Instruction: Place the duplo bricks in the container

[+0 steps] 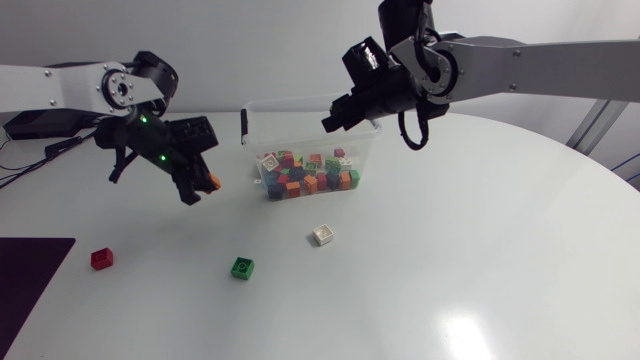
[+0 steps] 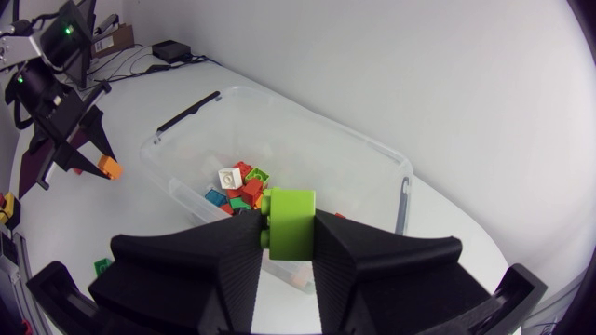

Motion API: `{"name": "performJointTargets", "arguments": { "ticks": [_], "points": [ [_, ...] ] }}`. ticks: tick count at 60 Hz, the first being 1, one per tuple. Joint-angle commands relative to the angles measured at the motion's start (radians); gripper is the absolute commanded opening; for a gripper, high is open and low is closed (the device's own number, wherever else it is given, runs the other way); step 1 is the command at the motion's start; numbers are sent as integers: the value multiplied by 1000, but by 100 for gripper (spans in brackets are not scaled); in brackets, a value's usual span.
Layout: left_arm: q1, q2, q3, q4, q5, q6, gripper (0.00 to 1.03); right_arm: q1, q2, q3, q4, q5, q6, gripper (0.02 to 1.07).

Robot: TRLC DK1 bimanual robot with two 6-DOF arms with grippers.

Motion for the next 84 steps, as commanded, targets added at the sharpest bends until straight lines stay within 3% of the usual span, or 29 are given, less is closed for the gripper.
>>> {"name": "performJointTargets", "arguments": {
  "ticks": [1, 7, 14, 26, 30, 33, 35, 38, 40, 46, 51, 60, 63, 66, 74, 84],
  "points": [
    [-21, -49, 84, -10, 41, -48, 29, -8, 57, 60, 18, -5, 30, 31],
    [-33, -52, 180, -7, 113, -99, 29, -11, 91, 100, 22, -5, 41, 31],
    [-56, -28, 254, 119, 217, -222, 29, -16, 112, 123, 30, -3, 50, 31],
    [-105, 40, 269, 323, 228, -332, 30, -20, 166, 161, 41, 2, 53, 32],
    [-110, 83, 272, 419, 228, -381, 31, -20, 207, 194, 35, 12, 55, 52],
    [-113, 109, 277, 468, 228, -409, 34, -20, 244, 229, 10, 28, 53, 81],
    [-113, 118, 274, 491, 228, -413, 43, -19, 255, 237, 4, 35, 49, 96],
    [-118, 118, 258, 516, 227, -413, 78, -20, 255, 234, 6, 46, 46, 102],
    [-118, 96, 235, 525, 227, -410, 95, -22, 236, 220, 6, 46, 44, 102],
    [-111, 20, 160, 541, 227, -403, 97, -23, 146, 138, 7, 46, 35, 102],
    [-90, -94, 59, 528, 228, -357, 97, -19, 57, 49, 1, 46, 32, 102],
    [-47, -223, -70, 381, 256, -193, 97, 9, -84, -101, -53, 54, 37, 102],
    [-38, -260, -128, 280, 270, -68, 97, 21, -130, -161, -56, 54, 41, 102],
    [-30, -287, -196, 260, 270, -1, 97, 36, -156, -205, -74, 54, 44, 102],
    [-39, -296, -326, 163, 257, 196, 97, 73, -187, -311, -77, 54, 64, 102],
    [-98, -283, -430, 145, 211, 314, 96, 121, -161, -374, -77, 66, 98, 102]
  ]
}}
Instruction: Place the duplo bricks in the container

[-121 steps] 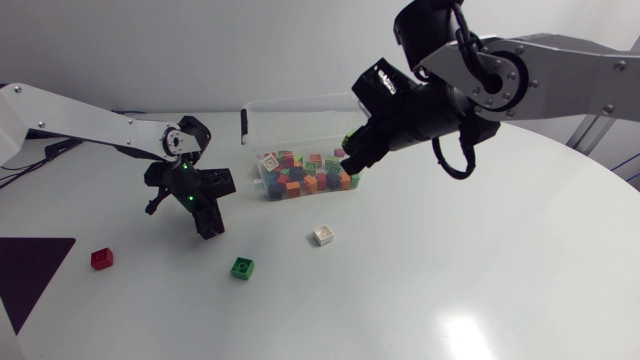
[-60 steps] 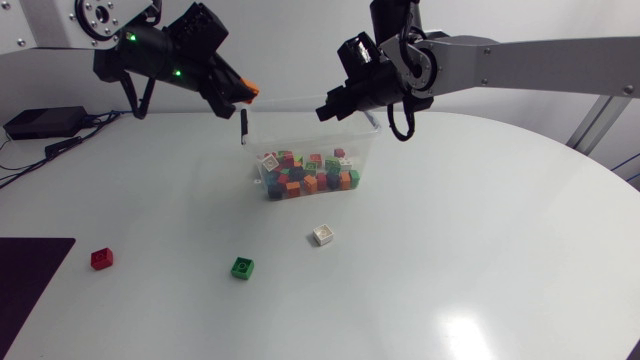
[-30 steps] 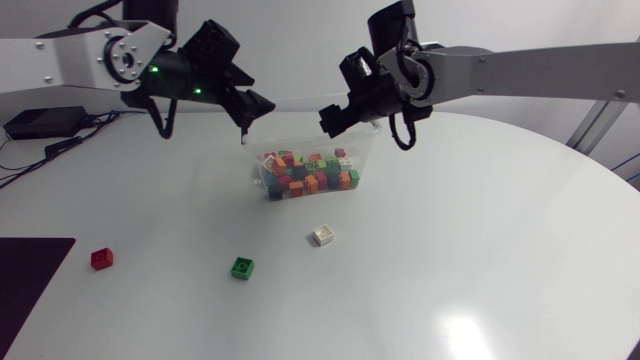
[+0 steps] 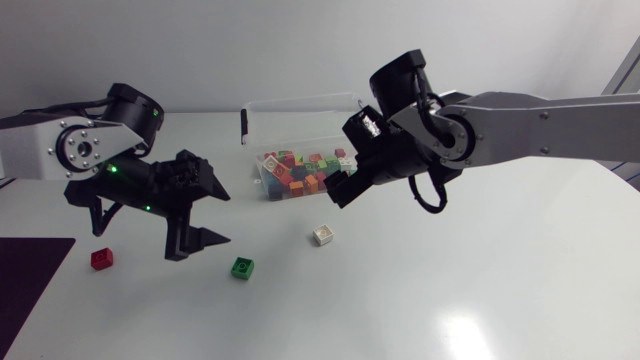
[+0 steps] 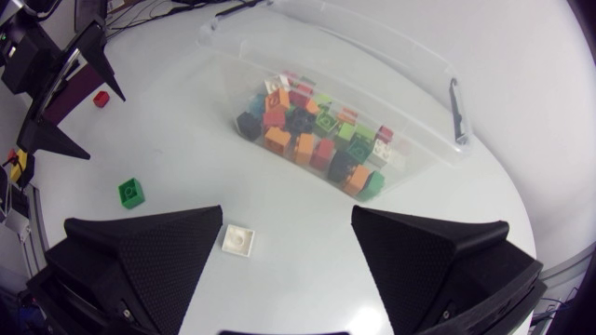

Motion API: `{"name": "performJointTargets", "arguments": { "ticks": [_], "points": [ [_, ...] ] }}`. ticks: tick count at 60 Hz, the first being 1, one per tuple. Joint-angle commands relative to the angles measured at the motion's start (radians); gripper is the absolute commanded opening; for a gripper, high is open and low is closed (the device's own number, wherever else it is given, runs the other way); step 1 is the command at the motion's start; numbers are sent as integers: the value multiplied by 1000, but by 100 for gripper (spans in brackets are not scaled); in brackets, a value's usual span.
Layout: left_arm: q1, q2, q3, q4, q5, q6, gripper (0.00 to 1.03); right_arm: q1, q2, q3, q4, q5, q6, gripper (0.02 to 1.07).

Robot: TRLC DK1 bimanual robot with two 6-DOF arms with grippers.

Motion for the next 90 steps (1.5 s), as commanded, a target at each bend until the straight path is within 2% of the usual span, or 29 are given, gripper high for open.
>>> {"name": "performJointTargets", "arguments": {
  "ticks": [1, 9, 12, 15, 21, 33, 36, 39, 41, 42, 44, 53, 57, 64, 73, 74, 80, 85, 90],
  "points": [
    [-30, 17, -39, -11, -8, 94, 96, 26, 25, -28, -14, 9, 41, 102],
    [-58, 70, -42, -24, -15, 137, 96, 35, 77, -18, -24, 11, 79, 99],
    [-82, 105, -44, -24, -35, 139, 95, 37, 131, 18, -75, 12, 102, 99],
    [-107, 154, -42, -23, -71, 140, 91, 37, 162, 28, -81, 17, 119, 99],
    [-125, 206, -42, -6, -104, 145, 91, 55, 196, 33, -81, 29, 120, 99],
    [-153, 306, -21, -3, -144, 147, 80, 68, 257, 79, -95, 41, 136, 99],
    [-156, 327, -11, -1, -157, 147, 71, 71, 266, 88, -96, 44, 142, 99],
    [-157, 344, -1, -1, -158, 147, 54, 77, 292, 105, -107, 51, 147, 99],
    [-157, 349, 2, -1, -157, 147, 49, 78, 303, 114, -107, 54, 151, 99],
    [-157, 353, 9, -1, -157, 145, 41, 78, 307, 117, -107, 54, 151, 99],
    [-157, 361, 13, -1, -157, 143, 33, 78, 318, 127, -110, 55, 151, 99],
    [-165, 387, 21, -1, -157, 140, 31, 78, 378, 159, -123, 57, 162, 95],
    [-164, 386, 22, -3, -157, 142, 30, 78, 406, 171, -123, 57, 160, 90],
    [-157, 359, 35, -14, -157, 143, 30, 75, 446, 190, -126, 55, 154, 90],
    [-147, 300, 64, -46, -152, 139, 30, 78, 478, 211, -135, 52, 153, 69],
    [-144, 289, 70, -50, -152, 139, 30, 78, 481, 214, -133, 52, 153, 64],
    [-127, 237, 105, -64, -130, 127, 30, 80, 492, 231, -135, 52, 147, 50],
    [-116, 192, 141, -80, -120, 104, 30, 78, 487, 237, -146, 52, 145, 33],
    [-99, 174, 190, -80, -94, 64, 30, 78, 439, 223, -156, 52, 139, 33]
  ]
}}
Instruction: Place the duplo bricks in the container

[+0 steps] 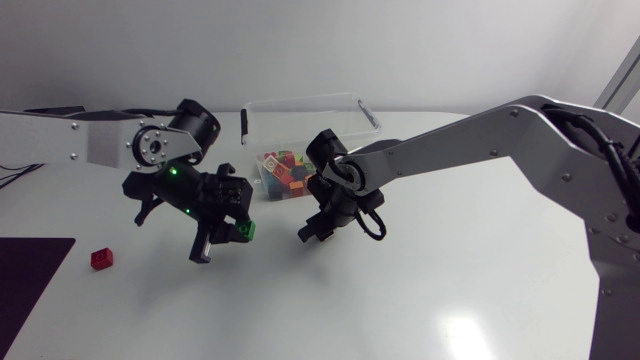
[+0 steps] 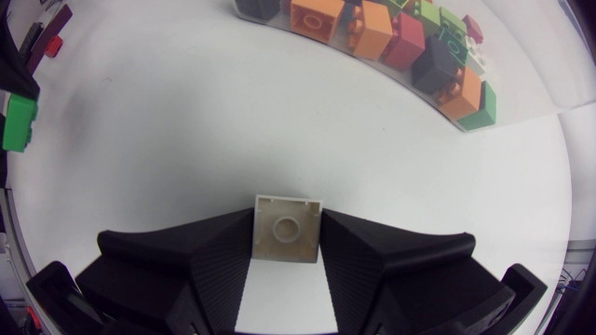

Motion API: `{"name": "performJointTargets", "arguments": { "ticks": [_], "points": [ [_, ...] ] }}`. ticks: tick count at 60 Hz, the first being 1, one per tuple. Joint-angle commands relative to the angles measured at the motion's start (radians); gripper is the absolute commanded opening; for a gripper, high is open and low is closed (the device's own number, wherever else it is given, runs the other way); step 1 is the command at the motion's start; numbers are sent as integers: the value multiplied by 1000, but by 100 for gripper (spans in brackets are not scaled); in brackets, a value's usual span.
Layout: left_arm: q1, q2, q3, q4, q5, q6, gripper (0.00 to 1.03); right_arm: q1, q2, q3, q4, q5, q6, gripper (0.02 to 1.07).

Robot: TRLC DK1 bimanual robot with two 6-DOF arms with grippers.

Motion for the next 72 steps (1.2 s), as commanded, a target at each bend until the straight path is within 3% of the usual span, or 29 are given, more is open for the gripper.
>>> {"name": "performJointTargets", "arguments": {
  "ticks": [1, 23, 33, 58, 63, 66, 68, 72],
  "points": [
    [20, -34, 66, -16, 27, -33, 30, 4, -37, 4, -29, 4, 1, 33],
    [67, 29, 316, 42, 132, -262, 30, -52, -319, 4, -83, 7, -25, 33],
    [90, 93, 447, 151, 175, -450, 31, -75, -378, 36, -75, 5, -25, 33],
    [85, 277, 574, 406, 180, -736, 33, -115, -355, 137, 77, -9, -19, 33],
    [82, 331, 632, 416, 162, -782, 45, -125, -336, 160, 106, -19, -10, 33],
    [78, 359, 655, 461, 88, -819, 80, -125, -333, 162, 135, -19, -10, 33],
    [75, 366, 658, 498, 50, -843, 96, -126, -329, 166, 149, -19, -10, 33],
    [75, 380, 663, 570, 2, -875, 99, -129, -316, 172, 184, -19, -10, 33]
  ]
}}
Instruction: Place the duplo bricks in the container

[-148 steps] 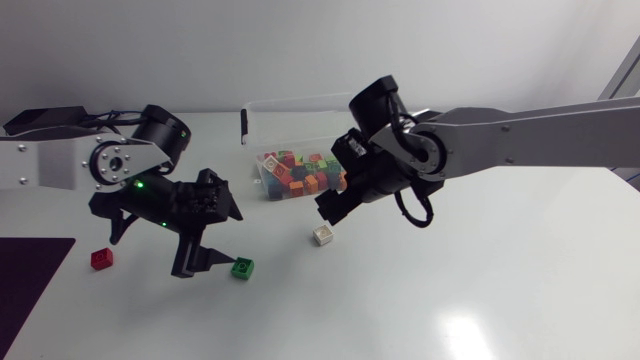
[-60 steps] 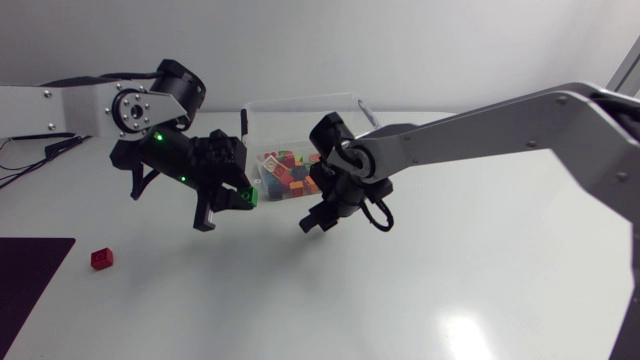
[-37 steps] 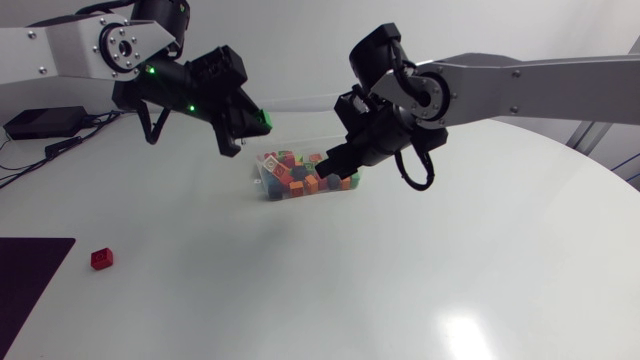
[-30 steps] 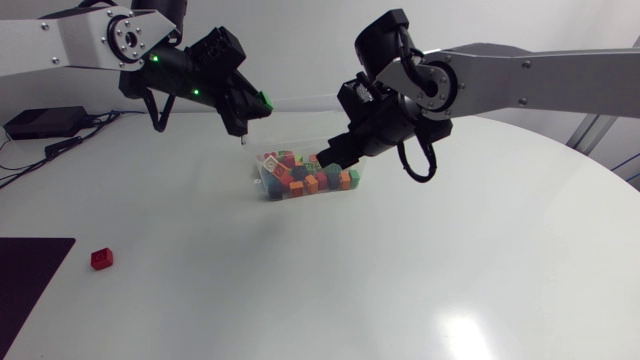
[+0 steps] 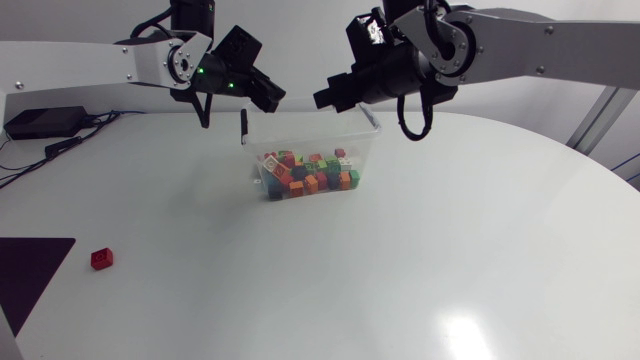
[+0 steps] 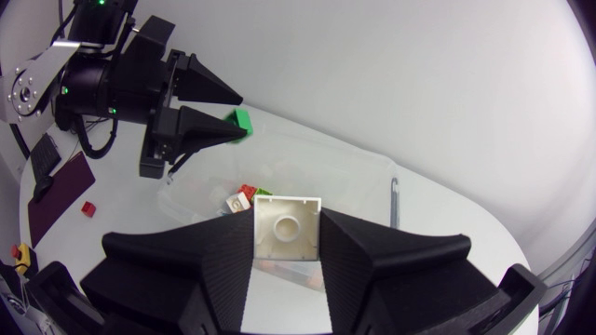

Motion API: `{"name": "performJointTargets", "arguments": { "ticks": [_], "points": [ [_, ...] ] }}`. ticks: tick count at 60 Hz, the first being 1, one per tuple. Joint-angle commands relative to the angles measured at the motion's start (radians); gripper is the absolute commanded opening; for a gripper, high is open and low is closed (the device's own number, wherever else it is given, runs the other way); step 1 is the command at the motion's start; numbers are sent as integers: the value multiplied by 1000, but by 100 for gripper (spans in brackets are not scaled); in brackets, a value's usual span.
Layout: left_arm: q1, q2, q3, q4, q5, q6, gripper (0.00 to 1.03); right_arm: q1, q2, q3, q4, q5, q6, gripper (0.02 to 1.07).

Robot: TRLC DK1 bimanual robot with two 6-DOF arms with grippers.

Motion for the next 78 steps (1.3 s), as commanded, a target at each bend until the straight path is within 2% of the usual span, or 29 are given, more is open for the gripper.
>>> {"name": "performJointTargets", "arguments": {
  "ticks": [1, 9, 21, 24, 27, 30, 34, 41, 54, 61, 78],
  "points": [
    [-8, 31, 41, 54, -38, -67, 99, -9, 48, 28, 33, -3, 9, 33],
    [-14, 33, 45, 103, -104, -107, 99, -17, 117, 65, 93, 4, 6, 33],
    [-5, -44, 27, 106, -199, -178, 99, -19, 234, 133, 159, 30, 3, 35],
    [12, -66, 21, 100, -222, -198, 99, -17, 277, 165, 161, 36, 3, 47],
    [24, -92, -1, 97, -227, -202, 99, -14, 320, 200, 154, 46, 3, 71],
    [40, -118, -22, 94, -230, -202, 99, -9, 352, 232, 139, 60, -9, 89],
    [50, -161, -61, 94, -231, -198, 99, -9, 379, 266, 124, 66, -11, 96],
    [75, -250, -131, 103, -230, -195, 99, -11, 379, 271, 122, 86, -29, 99],
    [147, -418, -286, 160, -156, -189, 99, -34, 254, 157, 127, 142, -86, 101],
    [196, -494, -398, 240, -156, -189, 99, -78, 149, 55, 133, 160, -118, 102],
    [290, -679, -631, 299, -147, -219, 99, -180, -167, -272, 243, 185, -172, 102]
  ]
}}
